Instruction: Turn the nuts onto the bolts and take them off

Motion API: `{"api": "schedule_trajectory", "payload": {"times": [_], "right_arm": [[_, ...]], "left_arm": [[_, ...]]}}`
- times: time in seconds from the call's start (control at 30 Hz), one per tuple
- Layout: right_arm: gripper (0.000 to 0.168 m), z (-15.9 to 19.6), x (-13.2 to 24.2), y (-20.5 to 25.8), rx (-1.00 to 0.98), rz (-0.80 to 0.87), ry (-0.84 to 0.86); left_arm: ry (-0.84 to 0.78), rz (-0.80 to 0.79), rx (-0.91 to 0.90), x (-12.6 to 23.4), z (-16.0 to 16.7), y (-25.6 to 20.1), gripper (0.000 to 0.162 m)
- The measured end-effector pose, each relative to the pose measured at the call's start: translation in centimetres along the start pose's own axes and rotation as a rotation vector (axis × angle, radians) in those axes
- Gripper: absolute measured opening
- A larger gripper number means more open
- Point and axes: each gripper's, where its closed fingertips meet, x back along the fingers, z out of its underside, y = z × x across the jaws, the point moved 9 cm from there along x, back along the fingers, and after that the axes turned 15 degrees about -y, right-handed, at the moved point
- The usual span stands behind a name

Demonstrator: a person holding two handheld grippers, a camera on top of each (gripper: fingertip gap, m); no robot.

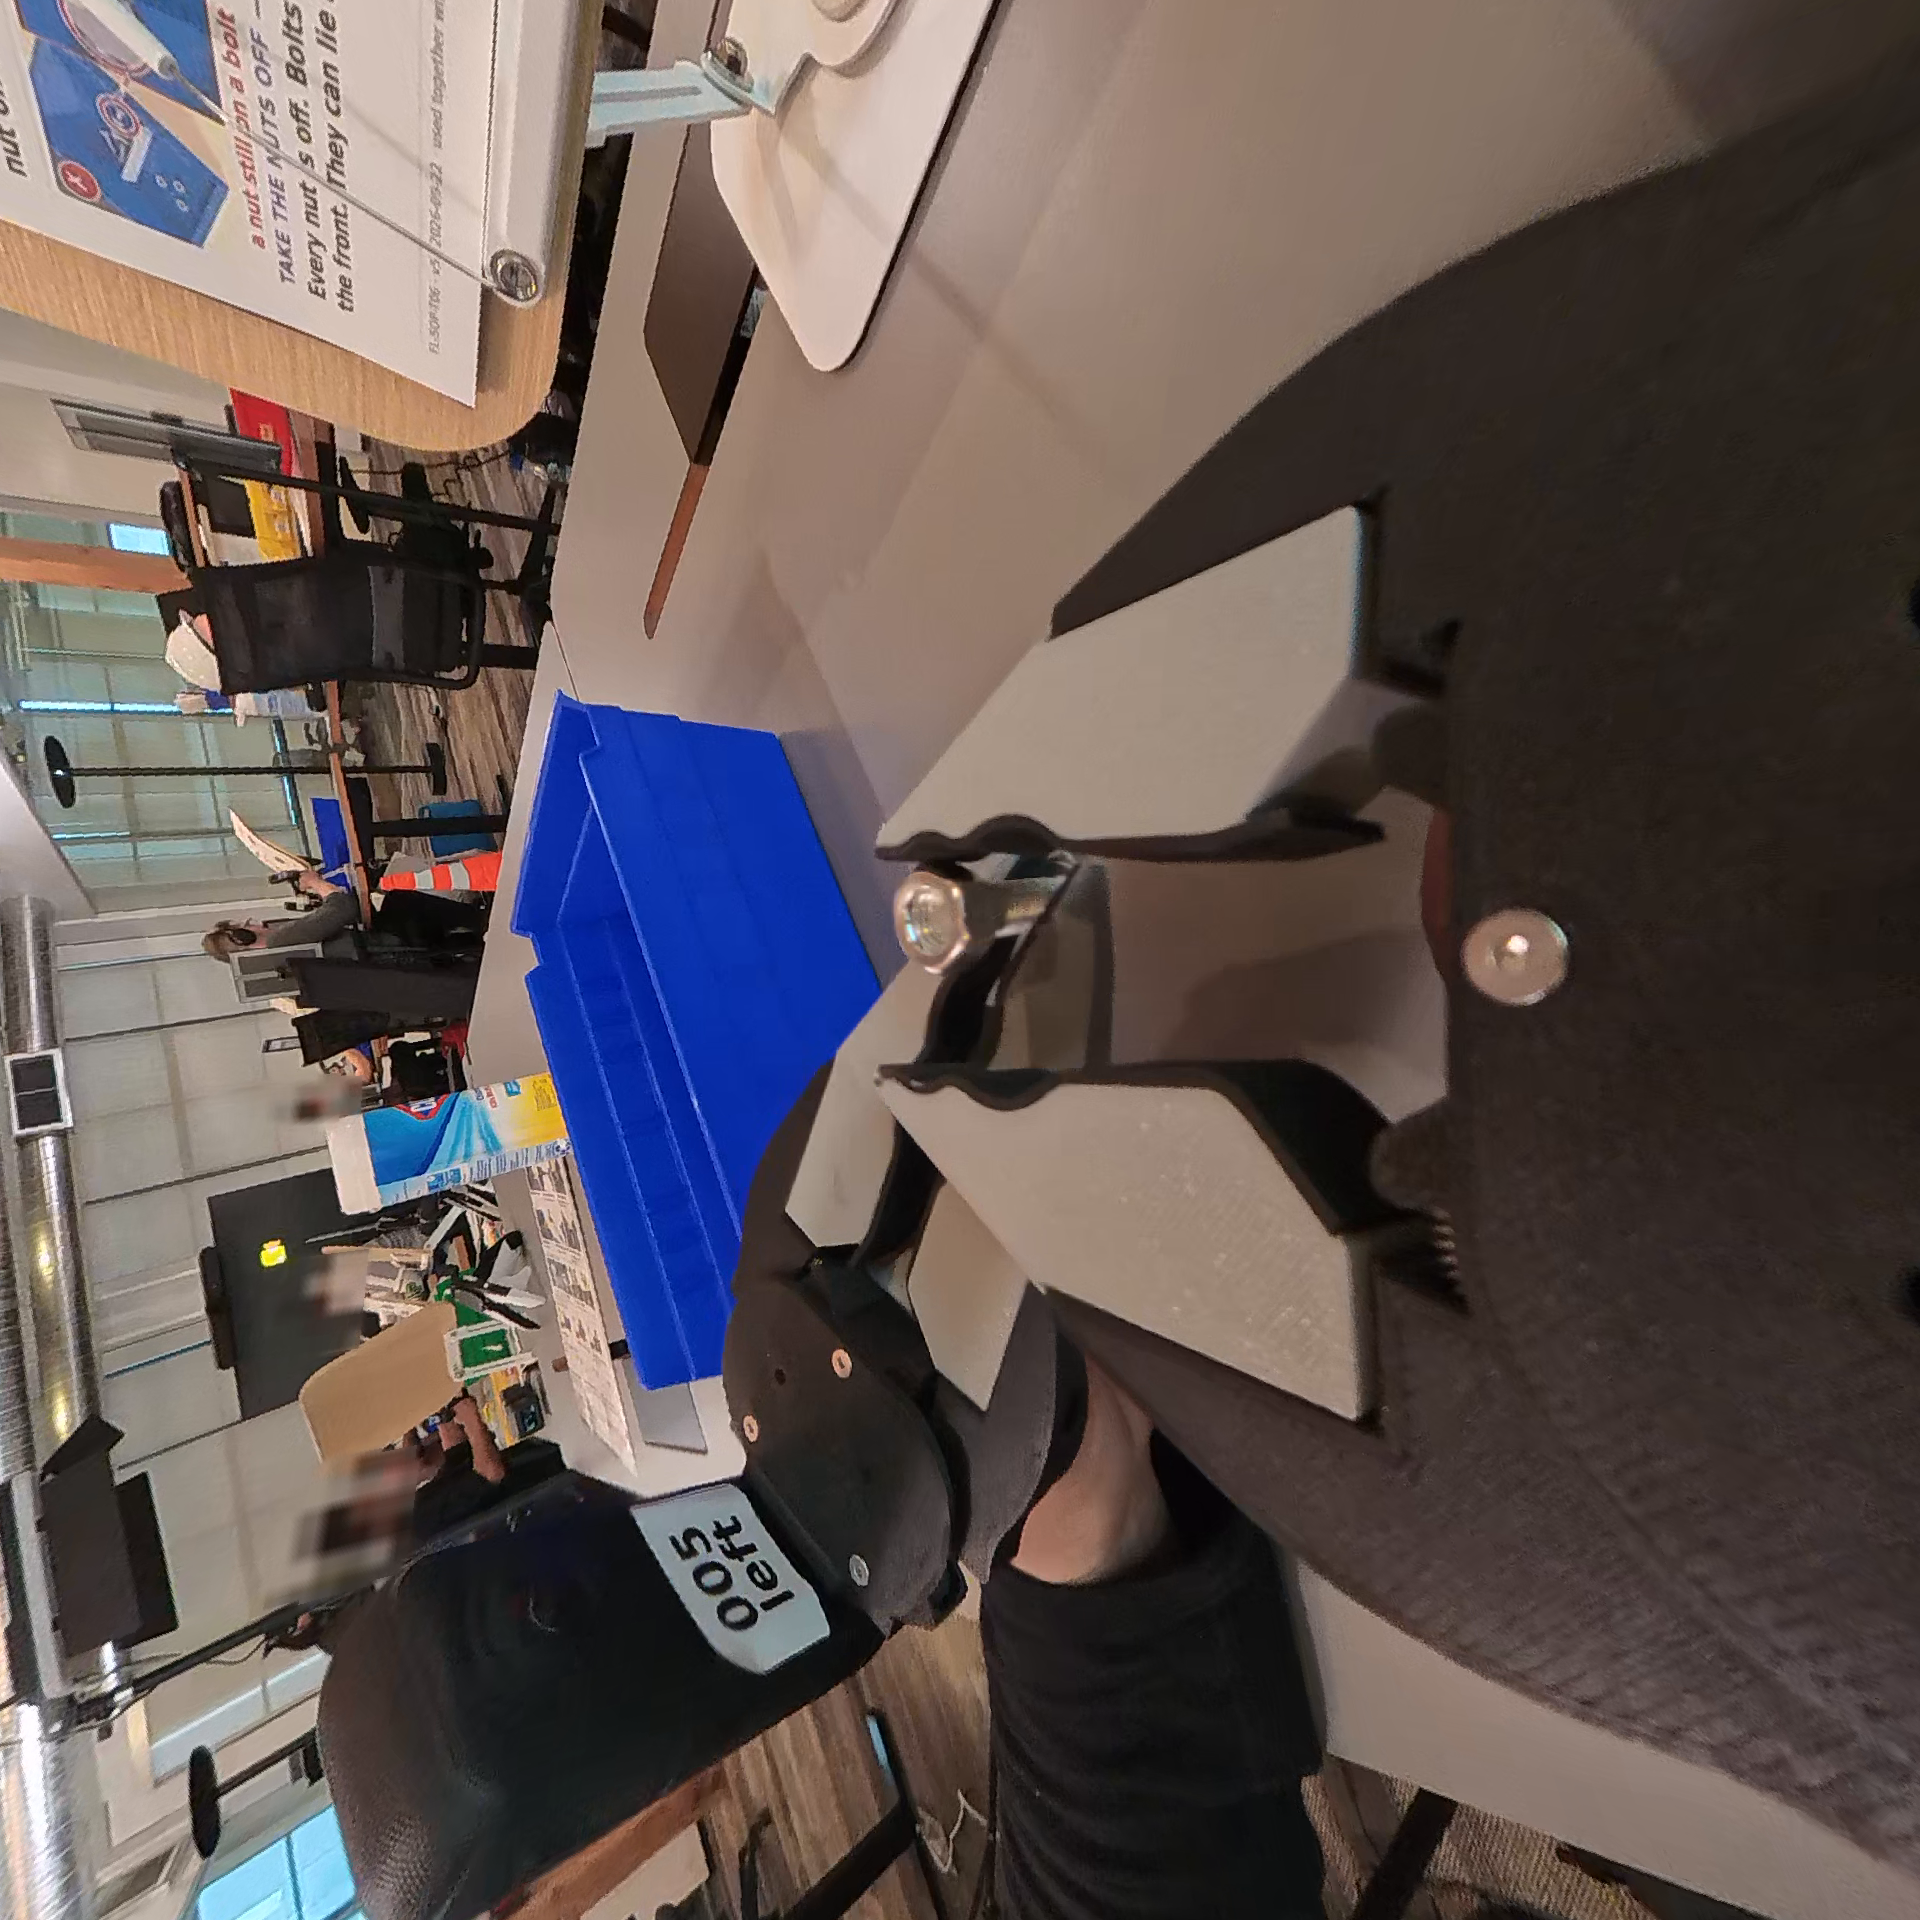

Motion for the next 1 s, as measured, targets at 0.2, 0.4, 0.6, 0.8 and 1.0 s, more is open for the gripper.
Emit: {"api": "schedule_trajectory", "payload": {"times": [0.2,0.4,0.6,0.8,1.0], "right_arm": [[0.021,0.1,0.0,-0.1,-0.022,-0.007,0.009],[0.014,0.1,-0.1,-0.3,0.002,0.026,0.026],[0.014,0.1,-0.1,-0.3,0.043,0.051,0.037],[0.014,0.1,-0.1,-0.3,0.030,0.046,0.035],[0.030,-0.1,0.2,-0.7,-0.007,0.054,0.000]], "left_arm": [[-0.011,0.041,-0.008,-0.1,-0.2,-0.7,0.007],[-0.008,0.039,0.005,-0.1,-0.2,-0.6,0.006],[-0.002,0.030,-0.004,-0.1,-0.1,-0.5,0.007],[0.003,0.029,-0.005,-0.1,0.0,-0.5,0.006],[0.003,-0.031,0.005,0.1,0.0,0.4,0.006]]}}
